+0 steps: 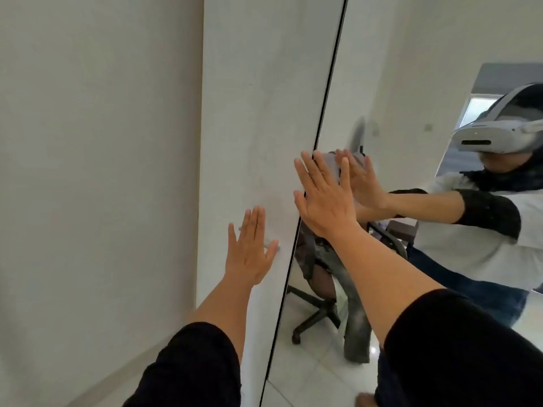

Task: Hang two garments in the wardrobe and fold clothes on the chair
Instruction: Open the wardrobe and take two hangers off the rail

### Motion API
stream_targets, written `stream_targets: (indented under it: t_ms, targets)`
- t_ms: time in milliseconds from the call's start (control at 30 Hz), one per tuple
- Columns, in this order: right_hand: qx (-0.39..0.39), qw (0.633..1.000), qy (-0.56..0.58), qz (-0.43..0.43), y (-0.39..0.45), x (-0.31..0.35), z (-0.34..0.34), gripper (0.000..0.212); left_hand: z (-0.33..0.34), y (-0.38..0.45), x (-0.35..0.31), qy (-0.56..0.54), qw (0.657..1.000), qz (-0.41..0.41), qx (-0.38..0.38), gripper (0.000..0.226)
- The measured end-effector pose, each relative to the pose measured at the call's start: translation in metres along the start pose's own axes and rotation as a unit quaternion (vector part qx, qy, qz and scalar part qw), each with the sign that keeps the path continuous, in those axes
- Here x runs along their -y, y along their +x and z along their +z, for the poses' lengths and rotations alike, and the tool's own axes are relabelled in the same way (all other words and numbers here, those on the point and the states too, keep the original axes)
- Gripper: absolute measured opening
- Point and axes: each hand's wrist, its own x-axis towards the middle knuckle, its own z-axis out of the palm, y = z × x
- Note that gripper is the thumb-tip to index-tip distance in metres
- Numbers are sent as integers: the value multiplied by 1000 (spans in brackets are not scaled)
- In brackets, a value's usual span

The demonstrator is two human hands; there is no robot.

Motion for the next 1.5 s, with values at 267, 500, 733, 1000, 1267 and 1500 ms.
stream_targets:
  t_ms: [267, 500, 733, 1000, 1267, 1500]
  targets:
    - [21, 994, -89, -60, 24, -16, 43, 62, 53, 27, -18, -21, 997, -55, 45, 70]
    - [10, 993, -93, -77, 29, -24, 60, 65, 78, 27, -38, -52, 987, -108, 111, 72]
    - [-4, 994, -76, -77, 30, -32, 63, 66, 69, 40, -42, -7, 987, -106, 117, 90]
    - [-44, 993, -51, -94, 24, -10, 52, 61, 45, 21, -22, -22, 992, -99, 75, 98]
    - [-44, 989, -55, -127, 23, 45, 18, 69, 10, -20, 28, -7, 994, -92, 57, 90]
    - [-59, 994, 21, -93, 42, 124, -23, 97, -34, -54, 93, 3, 991, -114, 67, 89]
